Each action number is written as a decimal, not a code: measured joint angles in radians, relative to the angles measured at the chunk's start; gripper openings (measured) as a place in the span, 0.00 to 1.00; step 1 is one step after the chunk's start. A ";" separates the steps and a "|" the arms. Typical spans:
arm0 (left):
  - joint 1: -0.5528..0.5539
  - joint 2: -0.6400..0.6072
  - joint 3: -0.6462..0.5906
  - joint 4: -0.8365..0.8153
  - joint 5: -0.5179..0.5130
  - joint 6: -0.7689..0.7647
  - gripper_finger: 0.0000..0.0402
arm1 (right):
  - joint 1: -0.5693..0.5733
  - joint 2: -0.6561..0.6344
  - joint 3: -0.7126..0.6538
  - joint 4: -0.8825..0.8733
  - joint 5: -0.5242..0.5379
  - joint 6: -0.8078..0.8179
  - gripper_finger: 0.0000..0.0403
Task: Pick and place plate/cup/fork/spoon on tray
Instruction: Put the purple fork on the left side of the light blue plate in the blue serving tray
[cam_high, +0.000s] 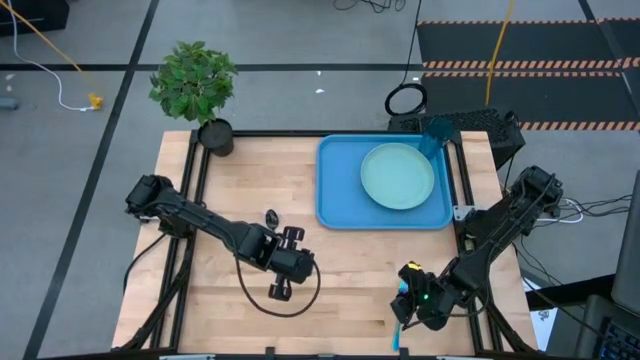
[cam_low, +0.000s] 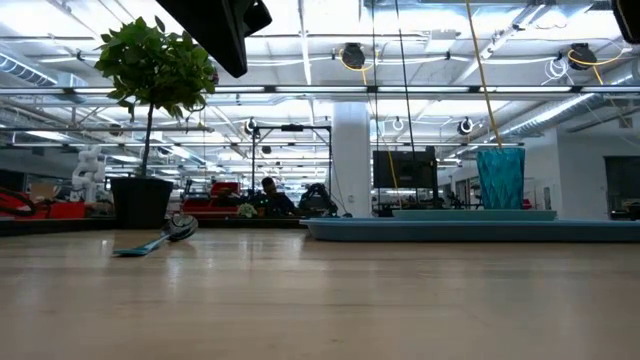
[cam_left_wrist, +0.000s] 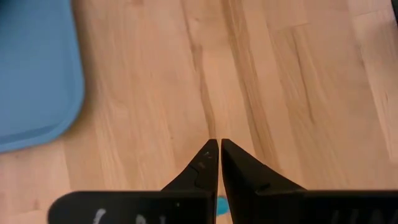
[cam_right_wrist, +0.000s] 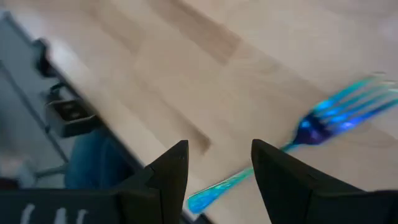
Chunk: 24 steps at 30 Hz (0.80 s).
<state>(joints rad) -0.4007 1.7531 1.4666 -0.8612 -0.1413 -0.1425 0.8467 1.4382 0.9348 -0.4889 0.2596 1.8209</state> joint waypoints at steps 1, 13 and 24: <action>0.000 0.000 0.000 0.000 0.000 0.000 0.06 | 0.000 0.005 0.000 -0.022 0.000 0.024 0.41; 0.003 0.000 0.000 0.001 -0.003 0.020 0.06 | -0.025 0.133 0.000 -0.082 -0.079 0.144 0.41; 0.005 0.000 0.000 0.004 -0.018 0.029 0.06 | -0.120 0.193 0.000 -0.156 -0.078 0.061 0.41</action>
<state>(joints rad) -0.3962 1.7535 1.4666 -0.8574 -0.1593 -0.1139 0.7268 1.6316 0.9344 -0.6453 0.1818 1.8819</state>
